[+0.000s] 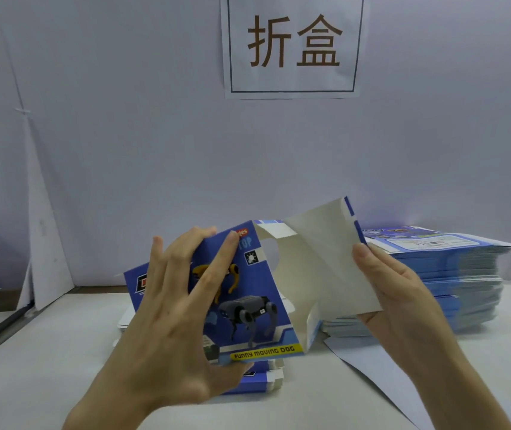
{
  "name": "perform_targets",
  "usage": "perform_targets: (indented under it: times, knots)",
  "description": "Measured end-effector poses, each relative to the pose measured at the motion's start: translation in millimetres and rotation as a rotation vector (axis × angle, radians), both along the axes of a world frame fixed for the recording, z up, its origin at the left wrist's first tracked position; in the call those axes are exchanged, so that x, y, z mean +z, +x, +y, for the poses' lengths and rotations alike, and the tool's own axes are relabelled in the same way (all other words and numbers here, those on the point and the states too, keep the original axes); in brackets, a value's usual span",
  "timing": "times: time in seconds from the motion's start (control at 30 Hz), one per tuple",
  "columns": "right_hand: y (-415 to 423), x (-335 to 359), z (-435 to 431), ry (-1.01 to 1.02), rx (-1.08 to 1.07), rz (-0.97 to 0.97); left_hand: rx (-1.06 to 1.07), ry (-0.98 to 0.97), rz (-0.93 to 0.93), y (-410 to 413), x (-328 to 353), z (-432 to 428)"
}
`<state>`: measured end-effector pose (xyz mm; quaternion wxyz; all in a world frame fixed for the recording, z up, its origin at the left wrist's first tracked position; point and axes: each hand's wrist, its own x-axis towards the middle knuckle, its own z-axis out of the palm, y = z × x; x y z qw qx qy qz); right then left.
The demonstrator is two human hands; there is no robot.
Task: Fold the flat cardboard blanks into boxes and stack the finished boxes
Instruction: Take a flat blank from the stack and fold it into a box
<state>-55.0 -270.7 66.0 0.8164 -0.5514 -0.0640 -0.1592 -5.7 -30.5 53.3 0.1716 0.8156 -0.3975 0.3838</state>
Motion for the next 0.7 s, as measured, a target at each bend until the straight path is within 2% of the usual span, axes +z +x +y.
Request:
perform_targets:
  times: [0.3, 0.47, 0.7]
  knots:
    - [-2.2, 2.1, 4.2, -0.124, -0.24, -0.082, 0.034, 0.037, 0.024, -0.5, -8.6, -12.0]
    - [-5.6, 4.8, 2.2, -0.072, -0.219, -0.025, 0.038, 0.021, 0.049, -3.7, -13.5, -24.4]
    - [-3.2, 2.3, 3.7, -0.114, -0.253, -0.05, 0.04, -0.076, 0.041, 1.3, -12.4, -22.7]
